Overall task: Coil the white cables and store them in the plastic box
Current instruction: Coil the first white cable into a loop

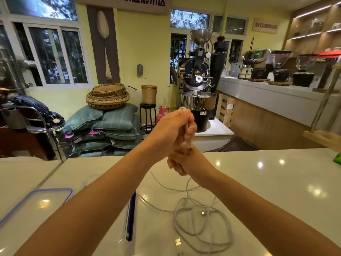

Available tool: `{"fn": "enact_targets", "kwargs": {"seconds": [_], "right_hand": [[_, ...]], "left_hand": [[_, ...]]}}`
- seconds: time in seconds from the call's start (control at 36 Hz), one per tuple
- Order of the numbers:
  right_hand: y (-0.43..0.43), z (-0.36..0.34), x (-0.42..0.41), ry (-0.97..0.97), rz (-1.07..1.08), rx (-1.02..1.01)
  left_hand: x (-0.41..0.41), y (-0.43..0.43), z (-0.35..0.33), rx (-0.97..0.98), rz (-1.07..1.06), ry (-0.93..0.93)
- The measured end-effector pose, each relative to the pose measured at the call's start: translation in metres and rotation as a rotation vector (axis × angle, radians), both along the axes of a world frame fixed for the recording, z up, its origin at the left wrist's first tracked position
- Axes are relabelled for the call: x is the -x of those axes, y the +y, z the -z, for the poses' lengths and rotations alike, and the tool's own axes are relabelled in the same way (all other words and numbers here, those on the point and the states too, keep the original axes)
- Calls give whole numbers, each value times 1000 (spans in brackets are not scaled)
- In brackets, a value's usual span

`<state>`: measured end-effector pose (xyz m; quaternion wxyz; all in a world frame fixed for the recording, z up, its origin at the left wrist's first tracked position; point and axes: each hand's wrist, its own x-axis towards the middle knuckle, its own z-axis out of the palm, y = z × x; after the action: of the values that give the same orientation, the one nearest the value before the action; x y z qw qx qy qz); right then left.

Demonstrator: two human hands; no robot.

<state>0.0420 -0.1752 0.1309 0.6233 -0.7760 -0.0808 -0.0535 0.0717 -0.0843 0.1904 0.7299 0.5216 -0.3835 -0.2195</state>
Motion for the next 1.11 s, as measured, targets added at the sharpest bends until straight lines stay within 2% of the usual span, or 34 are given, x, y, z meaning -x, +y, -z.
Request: {"fn": "enact_targets", "kwargs": {"seconds": [0.11, 0.19, 0.33, 0.42, 0.58, 0.72, 0.97, 1.06, 1.11], "right_hand": [[1, -6, 12, -69, 43, 273], [1, -10, 19, -77, 19, 348], [8, -22, 32, -96, -51, 574], [1, -38, 42, -227, -1, 717], [-18, -81, 50, -373, 68, 776], [-28, -112, 46, -489, 106, 848], [-44, -143, 30, -576, 43, 781], [-51, -139, 18, -534, 30, 624], [-53, -128, 9, -478, 18, 424]], "left_hand": [[-12, 8, 1, -23, -125, -72], [-18, 9, 3, -25, -195, -109], [-19, 7, 5, -137, -347, -322], [-20, 14, 3, -180, -342, -354], [-8, 26, 3, -316, -326, -481], [9, 28, 4, -351, -221, -522], [26, 34, 6, -172, -12, -353], [31, 36, 3, -128, 48, -338], [34, 36, -1, -109, 75, -338]]}}
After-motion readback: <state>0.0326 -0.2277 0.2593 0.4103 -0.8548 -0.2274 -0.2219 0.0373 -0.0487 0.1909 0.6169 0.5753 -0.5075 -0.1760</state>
